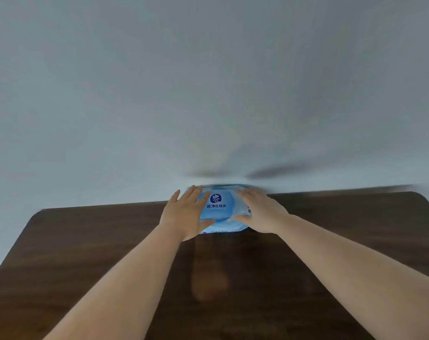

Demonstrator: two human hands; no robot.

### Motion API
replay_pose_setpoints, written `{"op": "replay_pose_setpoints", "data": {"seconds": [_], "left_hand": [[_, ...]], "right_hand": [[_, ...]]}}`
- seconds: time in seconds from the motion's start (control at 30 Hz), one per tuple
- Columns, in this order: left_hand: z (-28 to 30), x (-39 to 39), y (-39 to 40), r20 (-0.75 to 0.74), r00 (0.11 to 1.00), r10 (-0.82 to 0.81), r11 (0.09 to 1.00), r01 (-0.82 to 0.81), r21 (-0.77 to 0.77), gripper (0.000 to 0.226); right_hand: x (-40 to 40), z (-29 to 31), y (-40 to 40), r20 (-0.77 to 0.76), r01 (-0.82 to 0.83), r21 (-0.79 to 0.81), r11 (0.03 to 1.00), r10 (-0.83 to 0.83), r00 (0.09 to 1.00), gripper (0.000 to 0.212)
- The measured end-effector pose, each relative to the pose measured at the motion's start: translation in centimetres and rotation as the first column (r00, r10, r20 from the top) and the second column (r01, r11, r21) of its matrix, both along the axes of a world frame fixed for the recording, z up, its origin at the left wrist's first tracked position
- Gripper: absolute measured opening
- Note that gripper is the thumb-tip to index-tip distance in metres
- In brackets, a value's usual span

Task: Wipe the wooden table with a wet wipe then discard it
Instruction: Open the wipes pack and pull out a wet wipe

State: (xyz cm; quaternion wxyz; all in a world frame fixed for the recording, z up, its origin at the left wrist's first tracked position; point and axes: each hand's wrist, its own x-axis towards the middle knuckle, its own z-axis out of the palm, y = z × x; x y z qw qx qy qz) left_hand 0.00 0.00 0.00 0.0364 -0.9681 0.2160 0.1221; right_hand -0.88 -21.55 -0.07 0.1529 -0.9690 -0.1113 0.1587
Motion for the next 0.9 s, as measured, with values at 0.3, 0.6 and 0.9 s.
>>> {"op": "replay_pose_setpoints", "data": {"seconds": [0.3, 0.6, 0.9], "left_hand": [[-4.0, 2.4, -1.6, -0.02, 1.0, 0.017, 0.998, -0.018, -0.056, 0.074], [-2.3, 3.1, -1.9, -0.098, 0.978, 0.182, 0.905, -0.206, -0.372, 0.055], [-1.8, 2.2, -3.6, -0.004, 0.77, 0.638, 0.655, -0.546, -0.522, 0.044]], "right_hand": [[1.2, -4.5, -0.2, -0.113, 0.031, 0.031, 0.999, -0.027, 0.993, 0.084], [1.2, -4.9, -0.1, -0.129, 0.021, 0.061, 0.998, -0.013, 0.992, 0.085], [0.9, -5.0, 0.1, -0.113, 0.013, 0.015, 1.0, -0.011, 0.994, 0.083]]}}
